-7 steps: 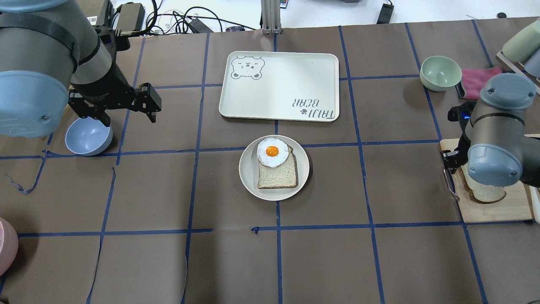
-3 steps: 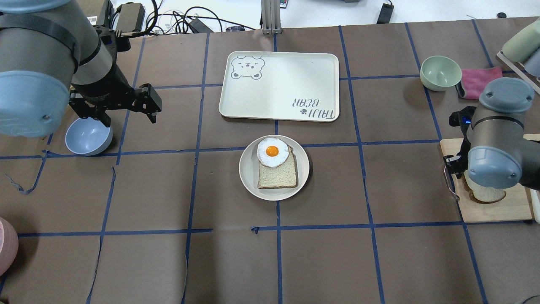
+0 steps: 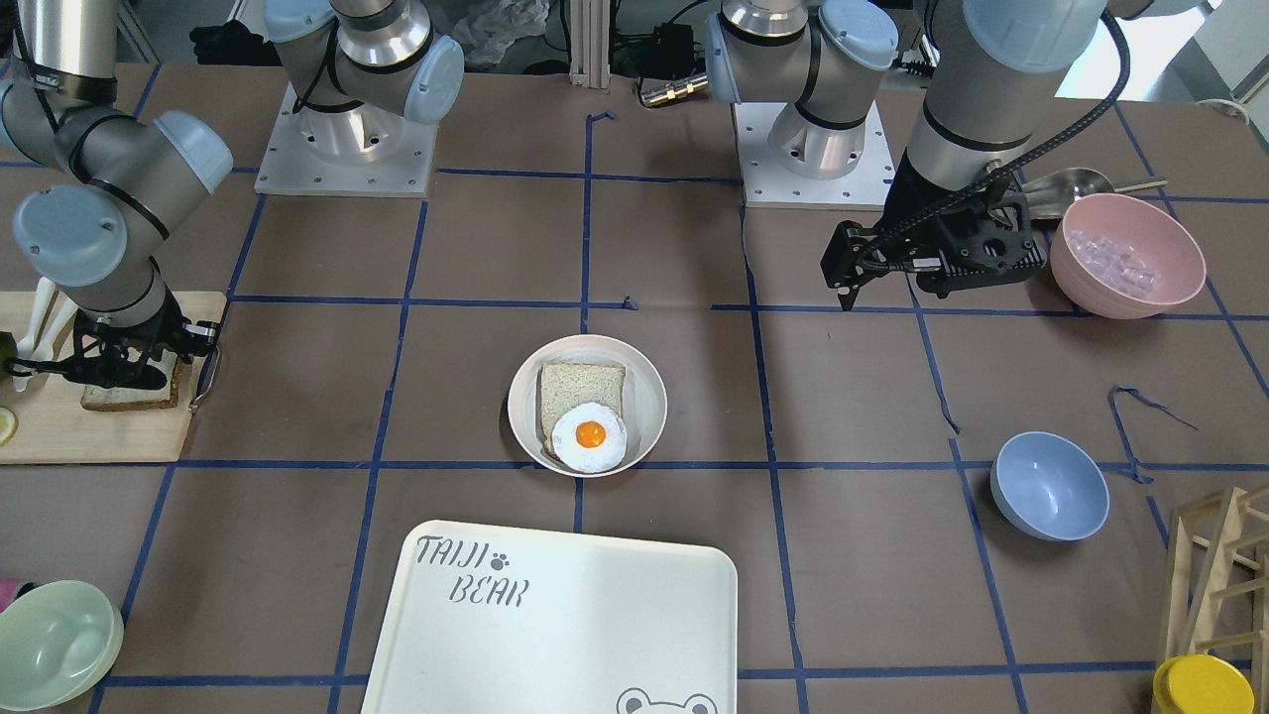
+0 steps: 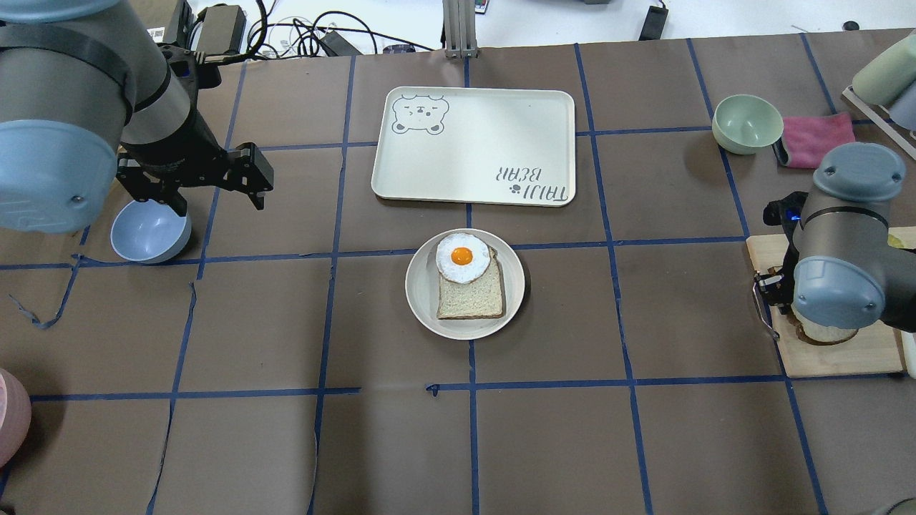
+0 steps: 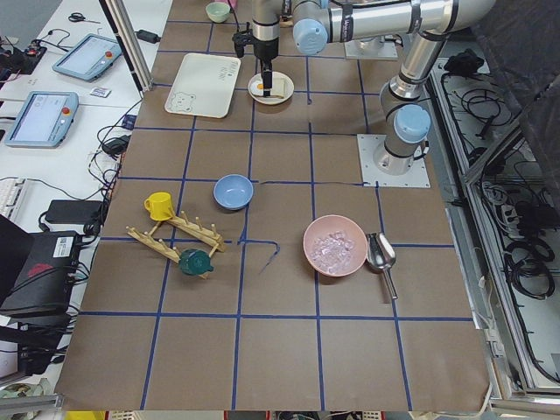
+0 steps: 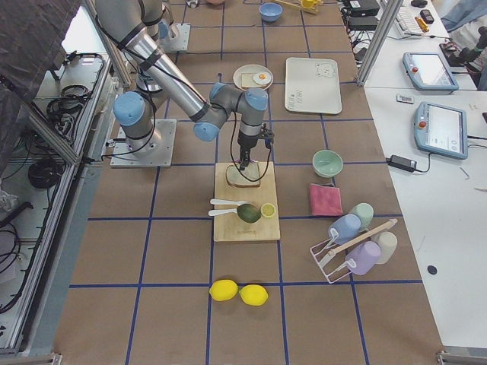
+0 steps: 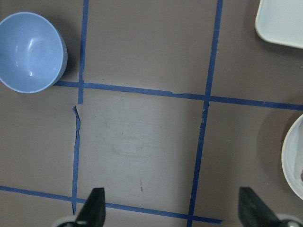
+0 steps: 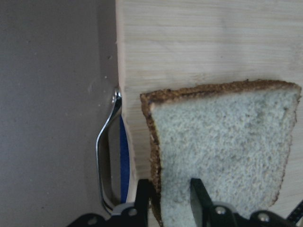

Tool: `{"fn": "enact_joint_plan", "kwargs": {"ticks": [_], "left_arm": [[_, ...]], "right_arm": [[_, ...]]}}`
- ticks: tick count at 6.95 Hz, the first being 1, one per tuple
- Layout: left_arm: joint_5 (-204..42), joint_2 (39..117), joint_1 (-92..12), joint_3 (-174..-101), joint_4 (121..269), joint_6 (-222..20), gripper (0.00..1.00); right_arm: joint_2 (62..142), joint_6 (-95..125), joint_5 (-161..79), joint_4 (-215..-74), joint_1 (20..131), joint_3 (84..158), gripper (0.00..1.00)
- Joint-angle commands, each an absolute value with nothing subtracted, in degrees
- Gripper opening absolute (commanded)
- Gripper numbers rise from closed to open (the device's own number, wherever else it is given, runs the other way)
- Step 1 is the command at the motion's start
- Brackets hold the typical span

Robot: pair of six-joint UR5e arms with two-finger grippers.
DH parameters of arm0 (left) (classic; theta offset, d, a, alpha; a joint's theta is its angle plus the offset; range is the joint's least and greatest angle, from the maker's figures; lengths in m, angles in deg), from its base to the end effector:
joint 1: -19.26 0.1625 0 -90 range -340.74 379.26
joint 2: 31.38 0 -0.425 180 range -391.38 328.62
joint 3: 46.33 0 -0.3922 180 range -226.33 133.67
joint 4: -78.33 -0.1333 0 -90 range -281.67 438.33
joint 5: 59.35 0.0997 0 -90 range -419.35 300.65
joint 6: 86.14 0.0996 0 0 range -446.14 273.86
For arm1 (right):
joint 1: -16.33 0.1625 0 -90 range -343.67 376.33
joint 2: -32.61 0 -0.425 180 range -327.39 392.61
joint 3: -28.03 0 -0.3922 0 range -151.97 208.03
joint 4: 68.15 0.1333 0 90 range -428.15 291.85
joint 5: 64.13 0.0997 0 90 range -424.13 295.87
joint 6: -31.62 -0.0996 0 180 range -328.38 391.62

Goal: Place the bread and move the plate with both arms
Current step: 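Close the right gripper on the bread slice edge and lift it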

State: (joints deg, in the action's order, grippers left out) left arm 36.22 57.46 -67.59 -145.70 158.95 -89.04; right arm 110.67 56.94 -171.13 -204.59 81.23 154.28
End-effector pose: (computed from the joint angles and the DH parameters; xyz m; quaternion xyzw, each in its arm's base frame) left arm -0.0970 -0.4873 0.4343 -0.0532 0.9973 -0.0101 0.0486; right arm -0.0949 -0.4482 0.1877 0.0042 -0.9889 -0.0766 0.1273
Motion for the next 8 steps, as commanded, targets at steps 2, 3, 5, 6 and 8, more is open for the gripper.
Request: {"fn": "enact_joint_plan", "kwargs": {"ticks": [2, 3, 5, 6, 8], "left_arm": [[36.18, 57.65, -67.67, -145.73, 158.92, -89.04, 1.00], [36.18, 57.56, -67.67, -145.73, 158.92, -89.04, 1.00], [36.27, 57.48, -67.67, -145.73, 159.01, -89.04, 1.00], [36.27, 57.48, -67.67, -145.82, 159.01, -89.04, 1.00], [36.27, 57.48, -67.67, -145.82, 159.01, -89.04, 1.00]], "right_arm": [[110.83, 56.93, -171.19, -204.82, 81.19, 154.24, 0.00], [110.92, 56.58, -171.10, -204.73, 81.19, 154.16, 0.00], [111.71, 56.83, -171.36, -204.46, 81.28, 153.89, 0.00], [111.71, 57.27, -171.27, -204.55, 81.19, 153.89, 0.00], [111.71, 57.45, -171.45, -204.47, 81.19, 153.89, 0.00]]}}
